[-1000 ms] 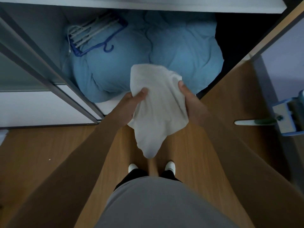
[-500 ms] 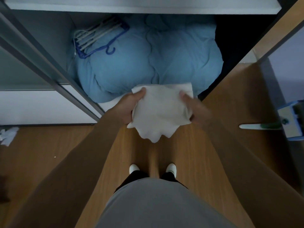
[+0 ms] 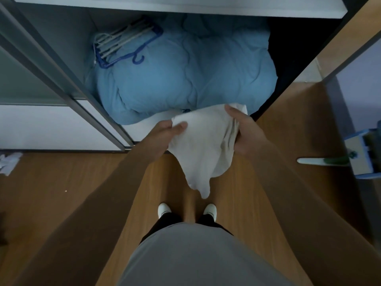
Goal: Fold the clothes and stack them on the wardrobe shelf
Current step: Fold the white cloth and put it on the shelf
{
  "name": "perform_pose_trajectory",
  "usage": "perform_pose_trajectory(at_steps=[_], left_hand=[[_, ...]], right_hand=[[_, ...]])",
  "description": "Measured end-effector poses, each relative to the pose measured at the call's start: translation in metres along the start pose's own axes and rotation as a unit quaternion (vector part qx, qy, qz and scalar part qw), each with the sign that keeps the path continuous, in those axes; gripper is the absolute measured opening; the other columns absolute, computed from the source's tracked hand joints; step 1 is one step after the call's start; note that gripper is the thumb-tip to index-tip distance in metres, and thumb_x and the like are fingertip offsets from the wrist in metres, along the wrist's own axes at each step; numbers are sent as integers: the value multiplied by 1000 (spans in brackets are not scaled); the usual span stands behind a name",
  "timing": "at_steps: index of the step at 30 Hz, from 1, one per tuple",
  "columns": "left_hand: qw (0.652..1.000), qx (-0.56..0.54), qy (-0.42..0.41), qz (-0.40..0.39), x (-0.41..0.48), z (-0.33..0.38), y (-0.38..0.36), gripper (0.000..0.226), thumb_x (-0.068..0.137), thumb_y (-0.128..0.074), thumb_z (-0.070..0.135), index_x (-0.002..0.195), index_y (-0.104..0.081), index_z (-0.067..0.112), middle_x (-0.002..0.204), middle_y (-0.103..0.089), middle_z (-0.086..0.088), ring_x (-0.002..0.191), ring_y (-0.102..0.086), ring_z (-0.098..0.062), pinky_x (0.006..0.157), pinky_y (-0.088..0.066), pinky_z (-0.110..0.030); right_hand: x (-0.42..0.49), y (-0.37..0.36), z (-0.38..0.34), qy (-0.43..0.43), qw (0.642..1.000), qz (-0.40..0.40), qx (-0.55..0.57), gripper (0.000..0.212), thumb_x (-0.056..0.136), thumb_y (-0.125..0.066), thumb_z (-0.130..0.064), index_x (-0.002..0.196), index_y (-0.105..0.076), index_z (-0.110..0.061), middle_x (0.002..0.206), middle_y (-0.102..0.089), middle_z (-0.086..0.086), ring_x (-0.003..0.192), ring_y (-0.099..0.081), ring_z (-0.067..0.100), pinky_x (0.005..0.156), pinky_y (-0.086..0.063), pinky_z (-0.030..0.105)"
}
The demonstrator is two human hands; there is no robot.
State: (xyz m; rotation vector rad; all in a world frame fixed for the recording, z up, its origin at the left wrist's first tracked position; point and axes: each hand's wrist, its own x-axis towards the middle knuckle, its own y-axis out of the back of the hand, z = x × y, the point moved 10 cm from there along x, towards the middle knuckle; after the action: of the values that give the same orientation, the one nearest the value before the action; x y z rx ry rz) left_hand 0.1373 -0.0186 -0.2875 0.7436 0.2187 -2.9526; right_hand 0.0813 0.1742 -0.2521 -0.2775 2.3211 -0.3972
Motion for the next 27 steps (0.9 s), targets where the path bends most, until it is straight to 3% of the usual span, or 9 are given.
perform_pose_trajectory(at_steps=[2, 7, 10, 13, 15, 17, 19, 22, 27], left_hand=[[999, -8, 2, 34, -1, 10, -1, 34, 93, -66, 41, 109, -72, 11, 108, -76, -7, 102, -72, -25, 88, -58, -39], [995, -22, 42, 84, -3, 20, 7, 25, 96, -62, 35, 108, -69, 15, 100, -77, -3, 84, -74, -15, 71, -59, -30], [991, -27, 85, 96, -9, 13, 16, 51, 86, -70, 52, 122, -64, 16, 108, -75, -2, 96, -72, -18, 86, -58, -36], [997, -14, 74, 20, -21, 4, 11, 76, 68, -71, 74, 125, -62, 25, 122, -71, 1, 113, -67, -21, 100, -50, -42], [999, 21, 27, -22, -27, 3, 2, 67, 76, -67, 72, 122, -67, 22, 121, -71, -2, 113, -67, -24, 101, -49, -46], [1000, 9, -5, 28, -27, 6, 8, 63, 81, -65, 66, 122, -66, 19, 117, -73, -4, 109, -69, -25, 100, -50, -49], [995, -6, 1, 95, -27, 7, 17, 67, 84, -62, 64, 131, -59, 17, 122, -70, -3, 112, -66, -26, 102, -49, -50], [990, -44, 5, 136, -28, 6, 29, 55, 90, -60, 57, 127, -61, 16, 117, -72, -4, 105, -69, -27, 99, -51, -48], [989, -26, -3, 144, -32, 15, 37, 42, 93, -61, 48, 115, -68, 13, 101, -77, -4, 92, -74, -23, 93, -55, -44]], right_hand=[[-6, 1, 6, 14, 999, -28, -32, 44, 81, -79, -37, 117, -66, -14, 107, -76, 4, 97, -74, 19, 74, -60, 33], [-13, -5, 17, 85, 985, -49, -142, 33, 89, -73, -18, 120, -67, -7, 111, -75, 8, 102, -72, 23, 78, -59, 31], [-12, -10, 14, 83, 990, -18, -111, 30, 89, -72, -16, 118, -68, -8, 110, -75, 6, 103, -72, 21, 83, -59, 32], [-12, -9, 11, 49, 996, 30, -66, 31, 89, -74, -20, 117, -67, -8, 106, -76, 7, 99, -72, 21, 81, -60, 33], [-14, -10, 7, 44, 996, 28, -76, 30, 88, -74, -25, 114, -66, -11, 101, -77, 4, 94, -74, 20, 76, -60, 31], [-17, -17, 7, 45, 991, -11, -125, 32, 88, -74, -28, 116, -66, -14, 102, -77, 2, 94, -74, 17, 74, -61, 31], [-20, -18, 8, 65, 977, -26, -202, 31, 91, -71, -26, 118, -67, -10, 108, -76, 6, 101, -72, 22, 86, -59, 38], [-23, -8, -1, 104, 970, 5, -218, 24, 98, -62, -23, 113, -70, -7, 110, -74, 10, 104, -70, 26, 93, -56, 41], [-24, 5, -17, 124, 952, 79, -269, 25, 98, -61, -29, 113, -69, -11, 105, -75, 6, 95, -72, 21, 80, -60, 33]])
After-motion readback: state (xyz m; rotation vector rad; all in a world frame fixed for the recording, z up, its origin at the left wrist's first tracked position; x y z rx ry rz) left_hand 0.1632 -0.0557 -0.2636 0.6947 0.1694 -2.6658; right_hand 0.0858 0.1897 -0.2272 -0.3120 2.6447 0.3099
